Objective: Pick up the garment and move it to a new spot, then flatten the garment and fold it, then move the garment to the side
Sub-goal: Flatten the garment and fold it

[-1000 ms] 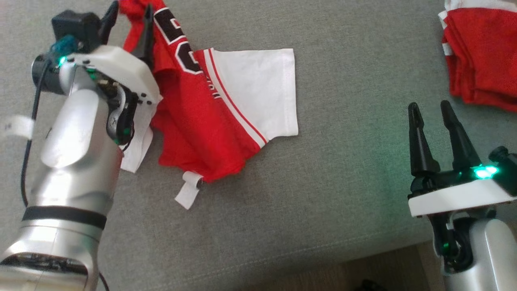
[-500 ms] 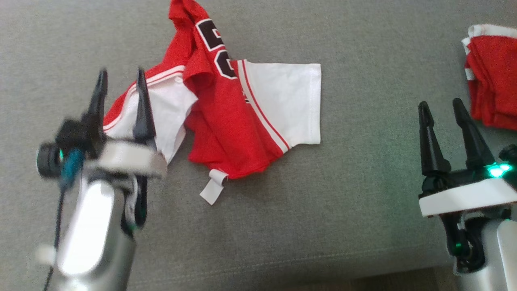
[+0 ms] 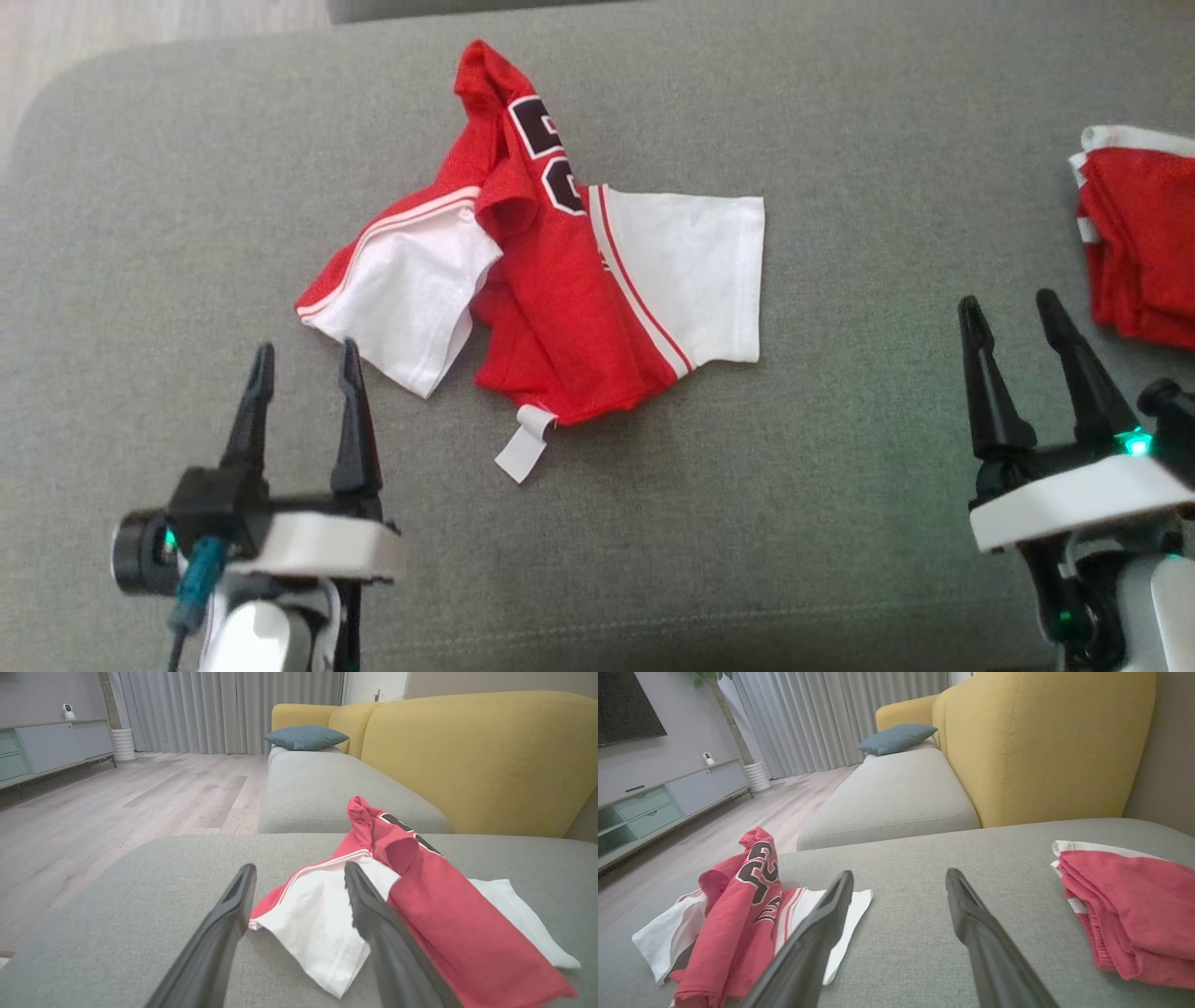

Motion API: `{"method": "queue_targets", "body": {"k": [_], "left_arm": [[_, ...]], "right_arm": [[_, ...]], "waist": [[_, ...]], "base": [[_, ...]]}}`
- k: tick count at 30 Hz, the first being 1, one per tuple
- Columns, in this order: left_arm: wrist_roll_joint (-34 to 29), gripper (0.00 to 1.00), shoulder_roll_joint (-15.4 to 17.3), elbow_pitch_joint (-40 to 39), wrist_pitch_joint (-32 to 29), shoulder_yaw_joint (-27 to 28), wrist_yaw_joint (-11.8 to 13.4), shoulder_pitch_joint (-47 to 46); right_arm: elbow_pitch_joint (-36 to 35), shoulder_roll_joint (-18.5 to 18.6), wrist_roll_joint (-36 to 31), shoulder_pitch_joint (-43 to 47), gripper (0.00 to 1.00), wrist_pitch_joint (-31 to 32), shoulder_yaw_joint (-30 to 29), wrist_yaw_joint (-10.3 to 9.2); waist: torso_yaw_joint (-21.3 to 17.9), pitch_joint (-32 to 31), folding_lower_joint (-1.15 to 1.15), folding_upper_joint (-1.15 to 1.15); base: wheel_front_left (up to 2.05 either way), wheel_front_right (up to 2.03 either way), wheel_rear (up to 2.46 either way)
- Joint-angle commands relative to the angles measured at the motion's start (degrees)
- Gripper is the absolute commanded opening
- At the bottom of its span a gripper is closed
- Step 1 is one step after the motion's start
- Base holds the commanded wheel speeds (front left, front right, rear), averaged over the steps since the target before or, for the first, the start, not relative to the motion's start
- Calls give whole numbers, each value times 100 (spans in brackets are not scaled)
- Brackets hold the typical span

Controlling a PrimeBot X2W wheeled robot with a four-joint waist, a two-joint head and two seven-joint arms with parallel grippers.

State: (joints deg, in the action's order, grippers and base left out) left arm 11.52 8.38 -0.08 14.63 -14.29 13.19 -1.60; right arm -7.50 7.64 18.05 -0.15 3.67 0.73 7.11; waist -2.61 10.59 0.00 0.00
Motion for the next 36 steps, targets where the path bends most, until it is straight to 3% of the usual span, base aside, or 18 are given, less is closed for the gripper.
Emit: {"method": "queue_targets", "body": {"k": [1,18,22,30,36], "left_arm": [[-18,100,31,-235,-9,149,55,-61],[-80,100,144,-254,-160,-51,36,45],[-25,100,101,-14,-372,-356,-299,-311],[403,100,-100,1324,-873,-779,-1121,-1189],[640,100,-156,2455,-1151,-773,-1402,-1786]], "right_arm": [[-246,46,-63,-12,100,51,102,37],[-353,19,-62,98,100,182,124,37],[-402,16,-55,67,100,175,124,37],[-441,-5,-14,-76,100,169,138,37],[-375,-4,32,-180,100,111,153,37]], "waist": [[10,-101,0,0],[-14,-211,0,0],[-14,-58,0,0],[-176,336,0,0],[-293,530,0,0]], "base": [[0,0,0],[0,0,0],[0,0,0],[0,0,0],[0,0,0]]}}
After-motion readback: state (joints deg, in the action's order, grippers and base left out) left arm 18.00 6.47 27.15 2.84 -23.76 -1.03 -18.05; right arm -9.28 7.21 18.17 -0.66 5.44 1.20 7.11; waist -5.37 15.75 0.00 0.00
